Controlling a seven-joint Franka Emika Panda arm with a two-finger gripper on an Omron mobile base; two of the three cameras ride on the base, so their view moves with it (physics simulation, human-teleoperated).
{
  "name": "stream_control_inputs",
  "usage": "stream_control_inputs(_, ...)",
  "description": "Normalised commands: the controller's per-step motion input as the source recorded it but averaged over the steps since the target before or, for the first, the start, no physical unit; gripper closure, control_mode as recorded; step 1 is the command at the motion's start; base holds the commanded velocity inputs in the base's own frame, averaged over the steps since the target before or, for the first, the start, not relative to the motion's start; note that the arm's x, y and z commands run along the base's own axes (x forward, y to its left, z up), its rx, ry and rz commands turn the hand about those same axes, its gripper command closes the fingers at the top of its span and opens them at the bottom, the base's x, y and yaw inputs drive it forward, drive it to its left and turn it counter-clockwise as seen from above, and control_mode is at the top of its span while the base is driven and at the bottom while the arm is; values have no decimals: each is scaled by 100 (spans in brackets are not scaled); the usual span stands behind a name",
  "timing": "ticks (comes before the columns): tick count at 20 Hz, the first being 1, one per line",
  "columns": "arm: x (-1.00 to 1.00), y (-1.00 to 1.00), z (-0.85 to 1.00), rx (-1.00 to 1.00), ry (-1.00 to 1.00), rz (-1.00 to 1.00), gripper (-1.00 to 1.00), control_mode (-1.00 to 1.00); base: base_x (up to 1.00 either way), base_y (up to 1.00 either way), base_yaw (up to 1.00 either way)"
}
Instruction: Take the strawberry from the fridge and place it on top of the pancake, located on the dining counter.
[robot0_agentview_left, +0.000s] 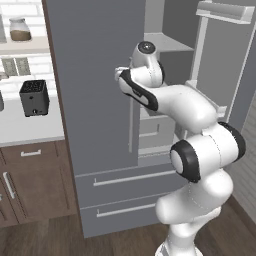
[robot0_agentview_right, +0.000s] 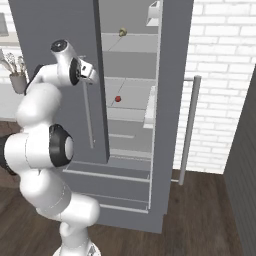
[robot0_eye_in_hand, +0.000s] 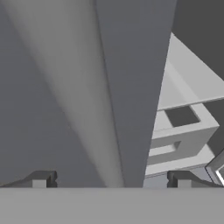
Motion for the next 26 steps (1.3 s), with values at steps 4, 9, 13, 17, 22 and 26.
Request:
stream_control_inputs(4,49,0,-15,-1,-5,2,-100,-100,0,0,0)
stream_control_inputs(9,43,0,-25,-4,-16,0,-100,-100,0,0,0)
stream_control_inputs(13,17,1,-4,0,-9,0,100,-100,0,0,0)
stream_control_inputs(17,5,3,0,0,-6,0,100,-100,0,0,0)
stream_control_inputs(22,-10,20,0,0,0,-7,100,-100,0,0,0)
stream_control_inputs(26,-65,25,-2,0,0,-26,100,-100,0,0,0)
